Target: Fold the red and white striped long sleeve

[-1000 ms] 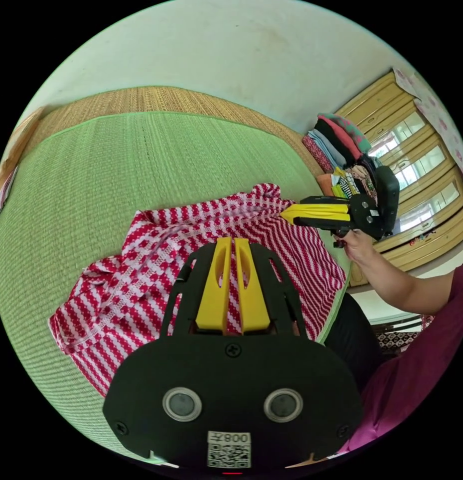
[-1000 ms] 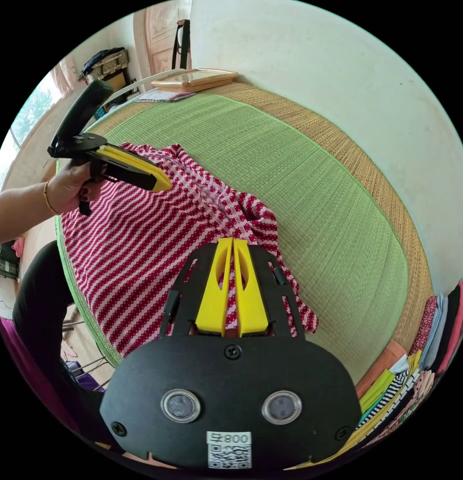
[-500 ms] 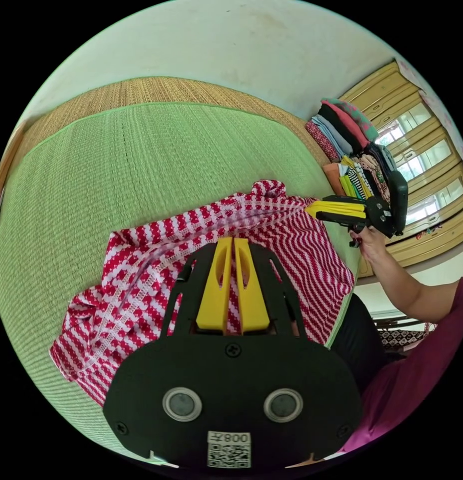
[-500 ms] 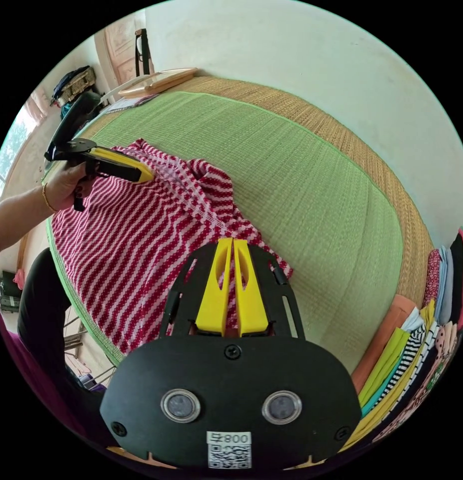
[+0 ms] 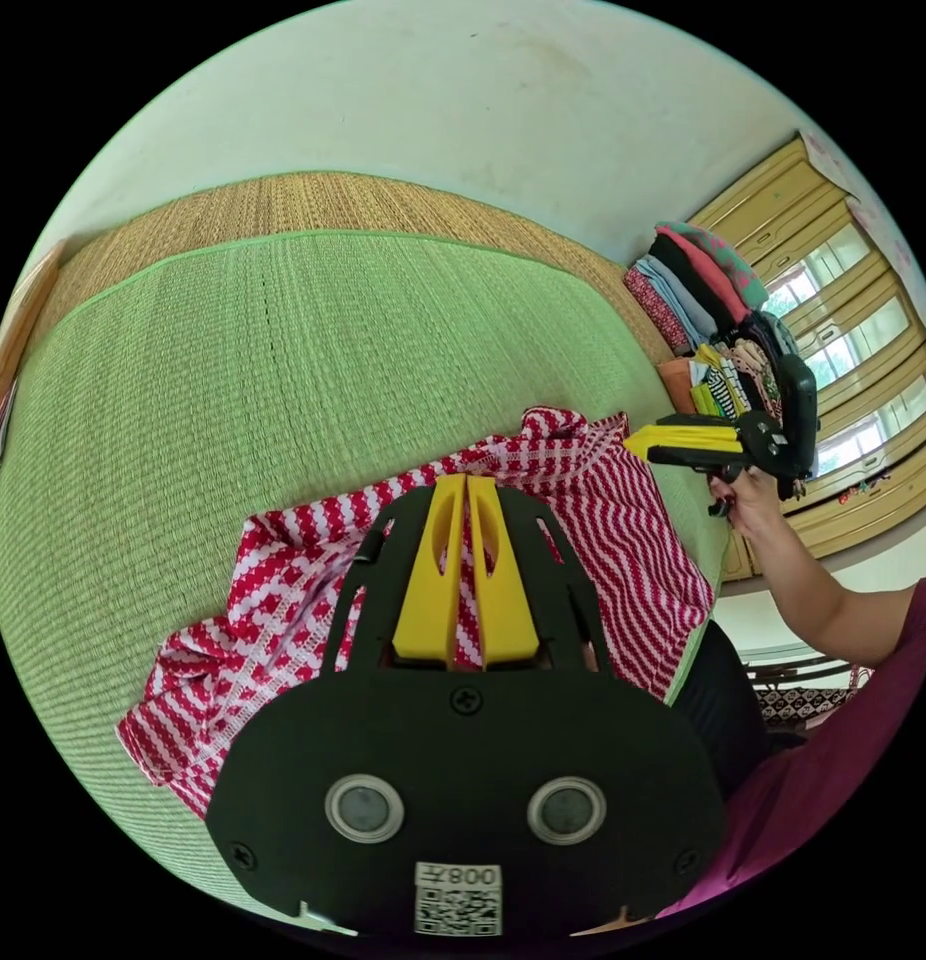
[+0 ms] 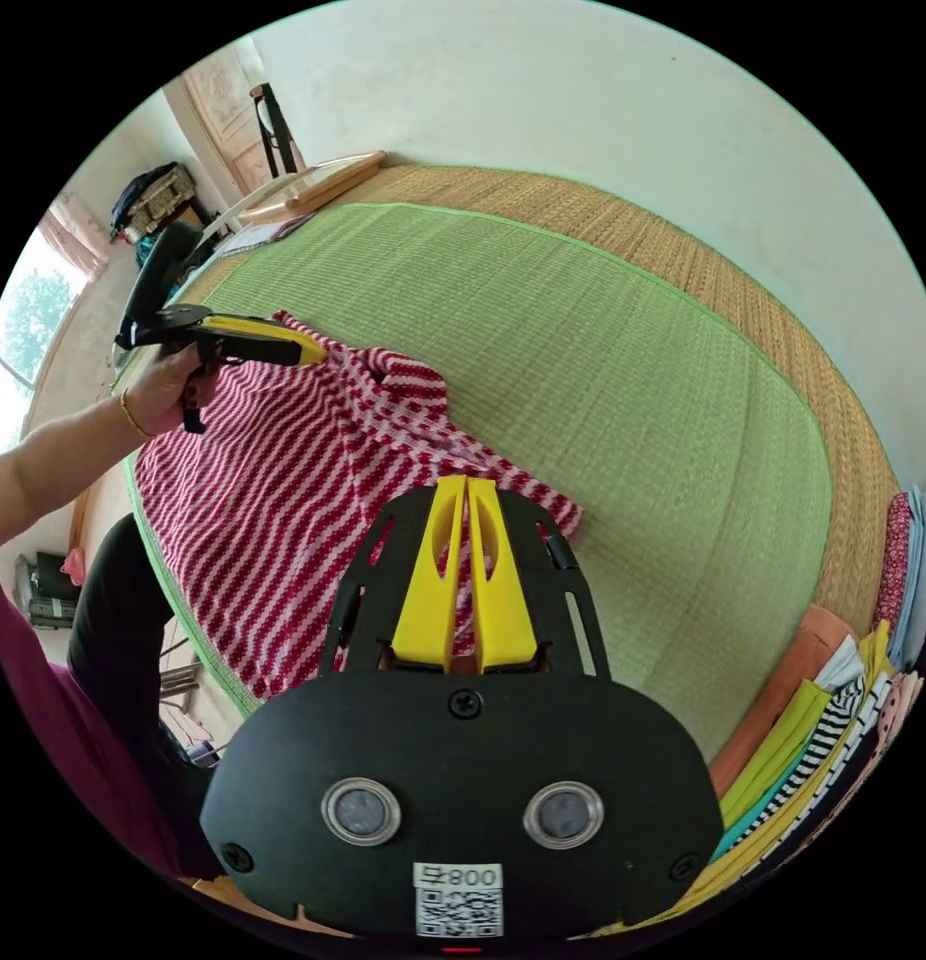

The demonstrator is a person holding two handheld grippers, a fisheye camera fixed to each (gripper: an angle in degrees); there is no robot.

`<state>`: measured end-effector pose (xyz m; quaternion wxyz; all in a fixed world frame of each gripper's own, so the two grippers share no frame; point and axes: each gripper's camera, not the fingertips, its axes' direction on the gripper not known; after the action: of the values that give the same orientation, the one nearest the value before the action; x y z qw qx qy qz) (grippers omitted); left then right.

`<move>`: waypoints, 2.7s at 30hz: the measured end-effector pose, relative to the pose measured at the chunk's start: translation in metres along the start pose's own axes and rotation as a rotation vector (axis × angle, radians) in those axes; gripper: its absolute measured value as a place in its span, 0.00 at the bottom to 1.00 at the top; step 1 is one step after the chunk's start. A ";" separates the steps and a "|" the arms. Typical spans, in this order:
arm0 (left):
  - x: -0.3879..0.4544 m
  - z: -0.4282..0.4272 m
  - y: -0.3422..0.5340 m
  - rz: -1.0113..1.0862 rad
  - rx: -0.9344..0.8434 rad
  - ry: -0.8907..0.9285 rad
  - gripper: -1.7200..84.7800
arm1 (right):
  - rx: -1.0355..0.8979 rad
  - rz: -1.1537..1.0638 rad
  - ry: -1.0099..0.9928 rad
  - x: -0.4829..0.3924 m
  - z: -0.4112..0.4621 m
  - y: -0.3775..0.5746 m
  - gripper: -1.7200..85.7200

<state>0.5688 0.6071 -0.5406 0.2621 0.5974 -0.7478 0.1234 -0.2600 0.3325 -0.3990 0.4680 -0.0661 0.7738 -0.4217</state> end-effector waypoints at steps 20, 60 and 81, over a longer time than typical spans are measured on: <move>0.007 0.007 0.025 0.072 -0.037 0.108 0.02 | 0.045 0.003 -0.073 0.030 0.070 -0.001 0.02; -0.131 -0.159 0.209 -0.273 0.124 -0.112 0.02 | -0.013 -0.135 -0.237 -0.033 0.139 -0.104 0.02; -0.151 -0.206 0.195 -0.189 0.210 -0.267 0.02 | -0.008 -0.119 -0.216 -0.065 0.162 -0.146 0.02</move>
<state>0.4545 0.8847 -0.4250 0.1073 0.7002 -0.6993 0.0953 -0.1404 0.1767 -0.2849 0.5224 -0.1586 0.7154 -0.4361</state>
